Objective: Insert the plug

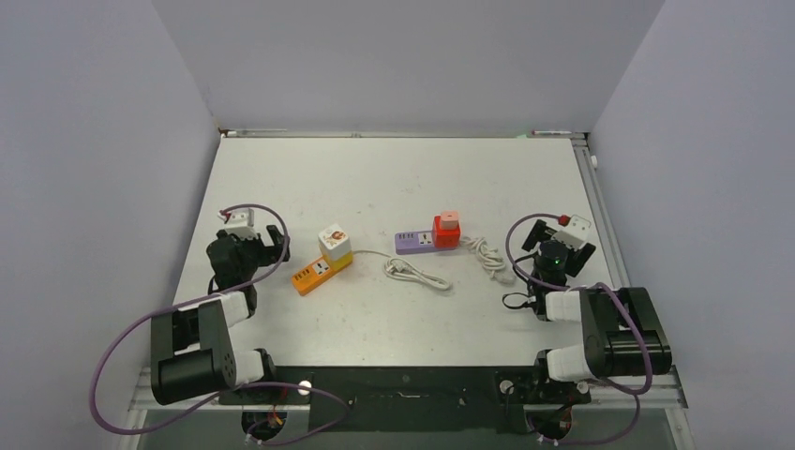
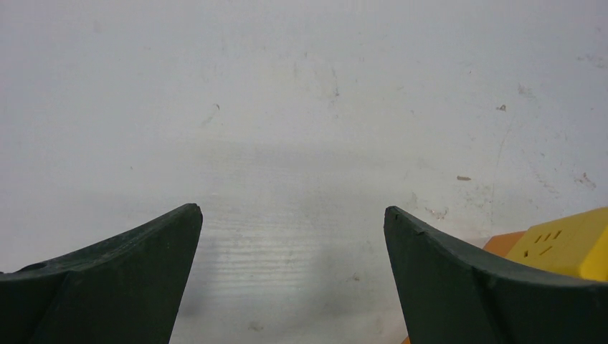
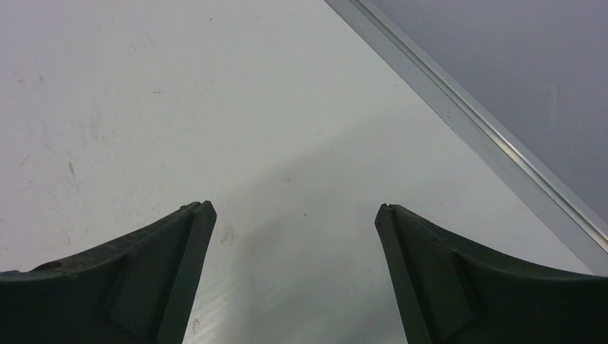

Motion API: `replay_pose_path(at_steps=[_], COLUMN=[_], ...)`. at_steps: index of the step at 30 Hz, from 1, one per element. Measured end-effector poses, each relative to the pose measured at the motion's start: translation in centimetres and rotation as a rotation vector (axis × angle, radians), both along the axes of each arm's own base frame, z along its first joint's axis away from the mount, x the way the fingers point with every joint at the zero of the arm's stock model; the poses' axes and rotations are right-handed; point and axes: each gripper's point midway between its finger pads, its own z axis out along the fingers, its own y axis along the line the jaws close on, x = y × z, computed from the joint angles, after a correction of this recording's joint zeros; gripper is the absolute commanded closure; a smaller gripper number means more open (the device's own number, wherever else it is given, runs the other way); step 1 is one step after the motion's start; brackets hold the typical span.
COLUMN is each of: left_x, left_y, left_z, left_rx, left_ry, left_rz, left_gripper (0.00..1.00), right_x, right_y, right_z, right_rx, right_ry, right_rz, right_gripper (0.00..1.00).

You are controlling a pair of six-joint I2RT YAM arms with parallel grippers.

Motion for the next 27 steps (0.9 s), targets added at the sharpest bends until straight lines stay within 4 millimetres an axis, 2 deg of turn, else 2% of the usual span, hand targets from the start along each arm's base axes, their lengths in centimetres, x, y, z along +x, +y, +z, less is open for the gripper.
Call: replay_pose_path(at_steps=[4,7,9,11,14,19,27], left_x=[1.3,1.7,1.5,0.8,0.5,2.6,2.8], left_y=[0.2,-0.2,-1.0,-2.5,-4.7,-4.0,-3.6], left_z=[2.2,3.1,2.7,1.2,-0.1,2.0,2.1], left_rx=[0.002,0.010,0.022,0.048,0.087,0.119,0.128], left_ry=[-0.113,-0.188,-0.214,-0.202,-0.164,-0.216,-0.220], left_rz=[0.008,0.010,0.000,-0.030,-0.090,-0.053,-0.030], left_gripper=[0.04,0.04,0.04,0.04,0.04,0.04,0.04], right_x=[0.9,1.1,1.1,0.8,1.1,3.6,3.6], right_y=[0.2,1.3,2.4,3.3,3.7,4.0,4.0], right_z=[0.1,-0.3,-0.4,-0.8,-1.8,0.0,0.0], right_rx=[0.000,-0.025,-0.046,-0.069,-0.085,-0.086,-0.091], right_ry=[-0.048,-0.054,-0.065,-0.068,-0.024,-0.068,-0.066], right_rz=[0.012,0.063,0.116,0.161,0.183,0.183,0.185], right_gripper=[0.10,0.10,0.10,0.10,0.10,0.10,0.10])
